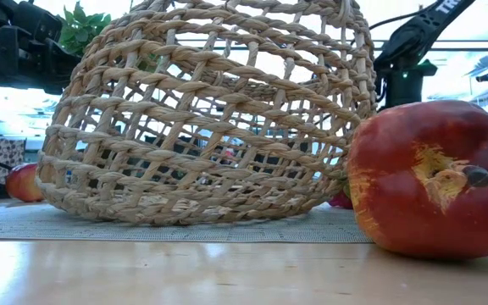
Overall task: Build produce basket
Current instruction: Put the orange into the brown basket
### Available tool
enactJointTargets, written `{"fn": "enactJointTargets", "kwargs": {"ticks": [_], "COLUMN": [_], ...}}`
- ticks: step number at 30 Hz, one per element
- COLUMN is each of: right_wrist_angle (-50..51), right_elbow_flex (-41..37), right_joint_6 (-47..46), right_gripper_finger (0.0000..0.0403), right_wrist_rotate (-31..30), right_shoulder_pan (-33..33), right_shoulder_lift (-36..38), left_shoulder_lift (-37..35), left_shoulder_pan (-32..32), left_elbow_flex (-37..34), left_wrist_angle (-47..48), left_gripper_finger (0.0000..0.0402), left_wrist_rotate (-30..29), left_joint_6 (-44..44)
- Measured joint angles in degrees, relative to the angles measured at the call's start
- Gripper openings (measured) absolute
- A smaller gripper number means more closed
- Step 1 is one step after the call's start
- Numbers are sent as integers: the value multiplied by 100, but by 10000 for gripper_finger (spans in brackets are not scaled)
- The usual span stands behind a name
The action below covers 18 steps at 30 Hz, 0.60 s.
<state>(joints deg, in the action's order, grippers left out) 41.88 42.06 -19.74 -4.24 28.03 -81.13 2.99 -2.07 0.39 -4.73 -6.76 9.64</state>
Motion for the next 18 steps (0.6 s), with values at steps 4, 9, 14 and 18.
{"fn": "enactJointTargets", "kwargs": {"ticks": [4, 9, 14, 18], "right_wrist_angle": [9, 19, 91, 265], "right_elbow_flex": [-2, -4, -4, -4], "right_joint_6": [28, 66, 125, 170], "right_gripper_finger": [392, 352, 319, 318], "right_wrist_rotate": [-8, -14, 96, 110], "right_shoulder_pan": [-2, -1, 0, -2], "right_shoulder_lift": [-111, -97, -38, 129], "left_shoulder_lift": [1, 1, 1, 1], "left_shoulder_pan": [2, 1, 0, 2], "left_elbow_flex": [1, 0, -1, -1], "left_wrist_angle": [-2, -2, 0, -2], "left_gripper_finger": [160, 160, 160, 160], "left_wrist_rotate": [0, -1, 0, 0], "left_joint_6": [0, 0, -1, -1]}}
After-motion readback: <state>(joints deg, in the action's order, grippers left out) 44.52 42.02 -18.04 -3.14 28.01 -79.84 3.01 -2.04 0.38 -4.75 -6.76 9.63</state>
